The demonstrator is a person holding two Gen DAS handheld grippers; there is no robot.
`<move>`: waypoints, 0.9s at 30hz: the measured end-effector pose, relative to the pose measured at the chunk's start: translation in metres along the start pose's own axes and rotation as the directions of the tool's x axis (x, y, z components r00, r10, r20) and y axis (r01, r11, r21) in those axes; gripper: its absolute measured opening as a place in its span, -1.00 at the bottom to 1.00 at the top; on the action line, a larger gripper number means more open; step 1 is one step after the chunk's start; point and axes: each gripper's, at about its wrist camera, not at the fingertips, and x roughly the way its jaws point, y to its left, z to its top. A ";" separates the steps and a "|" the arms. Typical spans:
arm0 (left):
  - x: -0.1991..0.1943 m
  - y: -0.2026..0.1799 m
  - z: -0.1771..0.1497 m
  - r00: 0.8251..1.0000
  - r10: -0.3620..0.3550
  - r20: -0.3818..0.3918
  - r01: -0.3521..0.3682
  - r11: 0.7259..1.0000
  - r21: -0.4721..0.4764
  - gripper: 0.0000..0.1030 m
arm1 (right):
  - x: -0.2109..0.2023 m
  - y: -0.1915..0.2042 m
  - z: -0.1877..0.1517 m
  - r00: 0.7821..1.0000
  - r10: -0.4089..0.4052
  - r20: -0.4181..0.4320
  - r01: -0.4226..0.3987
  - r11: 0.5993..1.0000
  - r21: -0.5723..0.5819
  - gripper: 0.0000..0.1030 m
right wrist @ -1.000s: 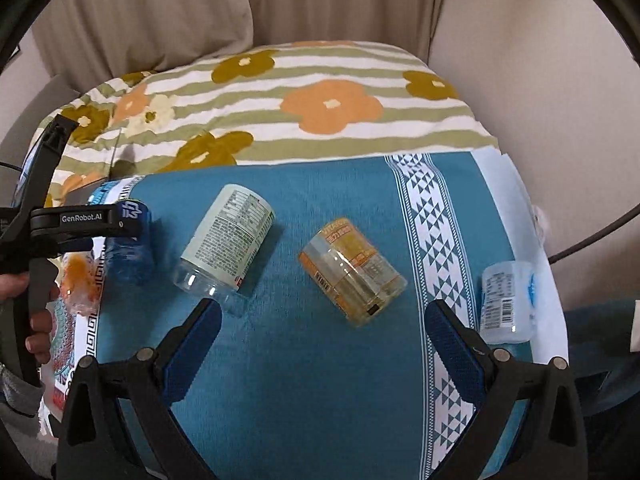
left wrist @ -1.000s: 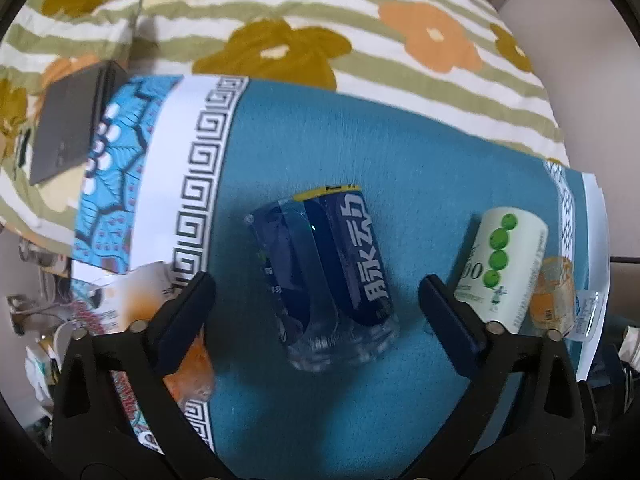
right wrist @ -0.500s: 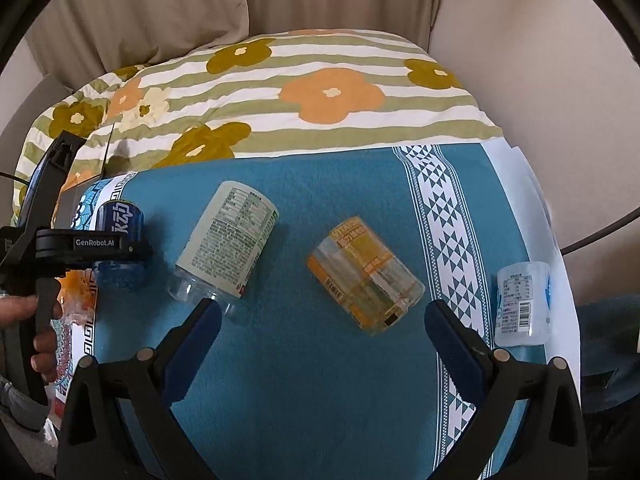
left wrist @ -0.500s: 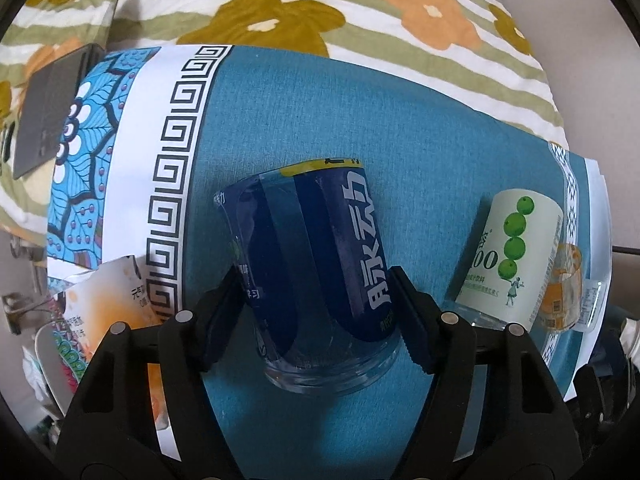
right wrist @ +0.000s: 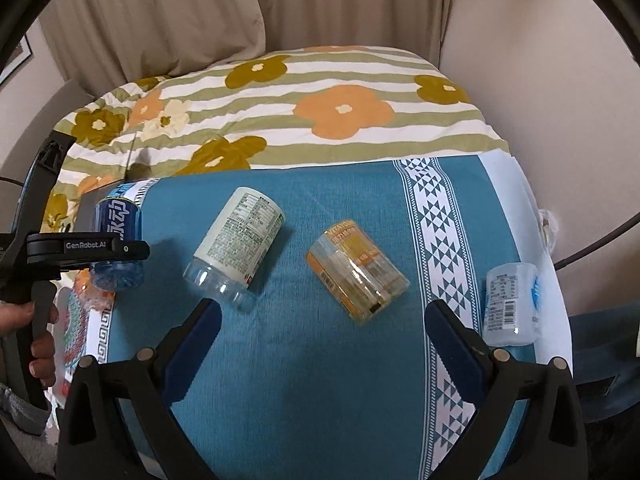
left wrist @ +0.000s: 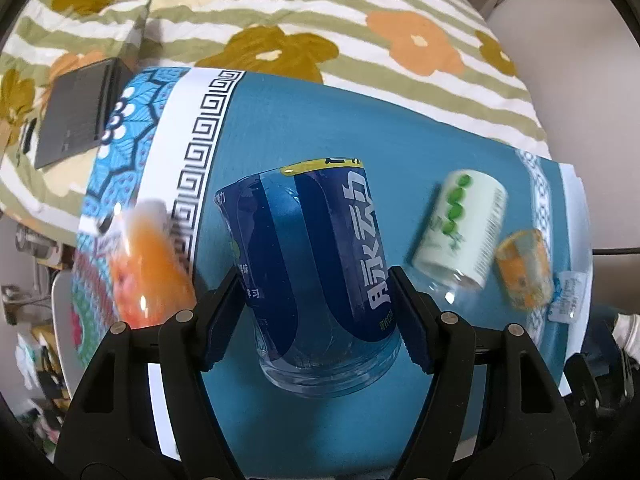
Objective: Flip cup upright
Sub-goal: 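Lift the blue cup with the left gripper and carry it toward the right gripper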
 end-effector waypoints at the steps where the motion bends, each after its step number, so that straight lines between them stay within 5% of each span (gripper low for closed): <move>1: -0.005 -0.002 -0.005 1.000 0.000 0.008 0.000 1.000 -0.002 0.45 | -0.003 -0.003 -0.002 1.000 0.012 0.004 -0.012 1.000 0.000 0.97; 13: -0.032 -0.065 -0.102 0.999 -0.010 0.053 0.007 0.998 0.055 0.45 | -0.037 -0.044 -0.044 0.991 0.131 0.013 -0.130 0.990 -0.055 0.97; 27: 0.026 -0.119 -0.159 0.998 -0.010 -0.059 0.020 0.983 0.182 0.45 | -0.023 -0.084 -0.101 0.991 0.136 -0.004 -0.136 0.987 -0.083 0.97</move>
